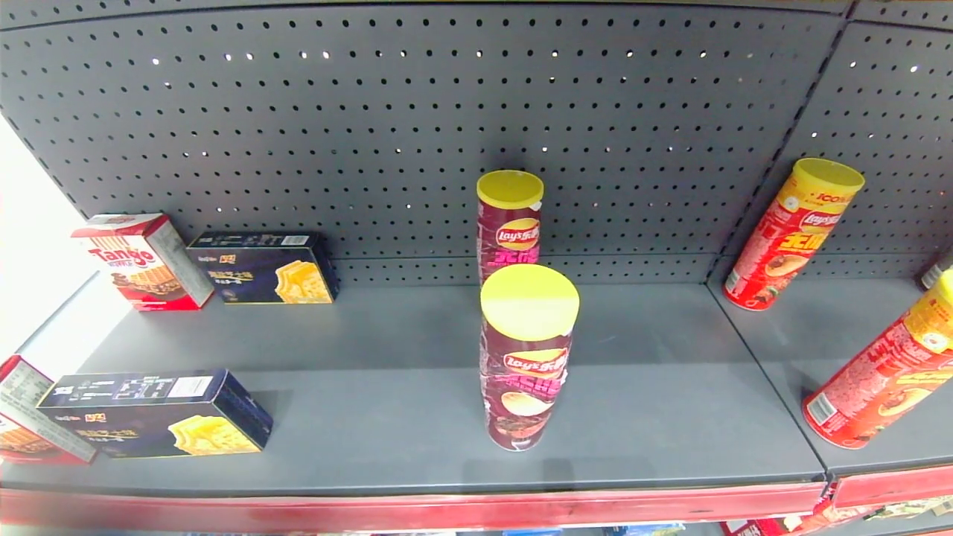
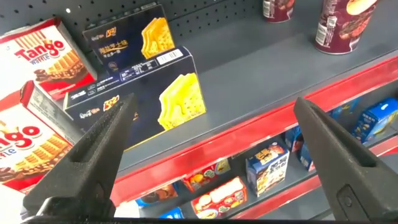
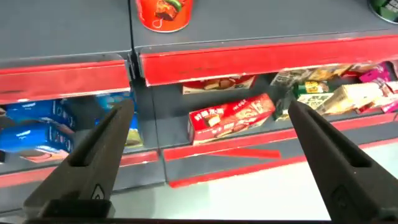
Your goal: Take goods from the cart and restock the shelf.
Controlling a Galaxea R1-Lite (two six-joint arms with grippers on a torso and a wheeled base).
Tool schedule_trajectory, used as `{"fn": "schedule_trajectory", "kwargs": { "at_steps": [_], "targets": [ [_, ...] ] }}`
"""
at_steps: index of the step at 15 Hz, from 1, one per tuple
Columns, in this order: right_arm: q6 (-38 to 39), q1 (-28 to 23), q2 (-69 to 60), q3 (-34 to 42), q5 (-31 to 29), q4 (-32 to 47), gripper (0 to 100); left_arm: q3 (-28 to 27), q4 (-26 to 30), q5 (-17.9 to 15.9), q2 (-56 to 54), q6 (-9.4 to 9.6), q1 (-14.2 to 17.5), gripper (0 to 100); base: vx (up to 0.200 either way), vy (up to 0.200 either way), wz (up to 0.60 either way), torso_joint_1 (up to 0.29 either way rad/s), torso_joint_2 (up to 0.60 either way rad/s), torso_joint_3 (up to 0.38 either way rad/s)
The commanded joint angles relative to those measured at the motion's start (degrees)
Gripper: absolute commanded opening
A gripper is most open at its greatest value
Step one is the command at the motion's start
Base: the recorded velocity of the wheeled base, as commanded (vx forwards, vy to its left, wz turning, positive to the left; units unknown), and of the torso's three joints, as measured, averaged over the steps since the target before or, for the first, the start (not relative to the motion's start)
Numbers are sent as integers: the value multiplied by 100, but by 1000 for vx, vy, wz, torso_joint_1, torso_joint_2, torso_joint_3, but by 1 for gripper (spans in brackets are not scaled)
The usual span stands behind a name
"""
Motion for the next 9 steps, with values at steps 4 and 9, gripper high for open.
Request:
{"fn": "schedule_trajectory", "kwargs": {
  "at_steps": [4, 9],
  "targets": [
    [518, -114, -400, 399, 1132, -747, 100, 8, -4, -7, 20, -8, -2, 100, 0, 0, 0, 0, 0, 0],
    [-89, -1081, -382, 399, 1677, -422, 100, 61, -4, -16, 20, -8, -28, 100, 0, 0, 0, 0, 0, 0]
  ]
}}
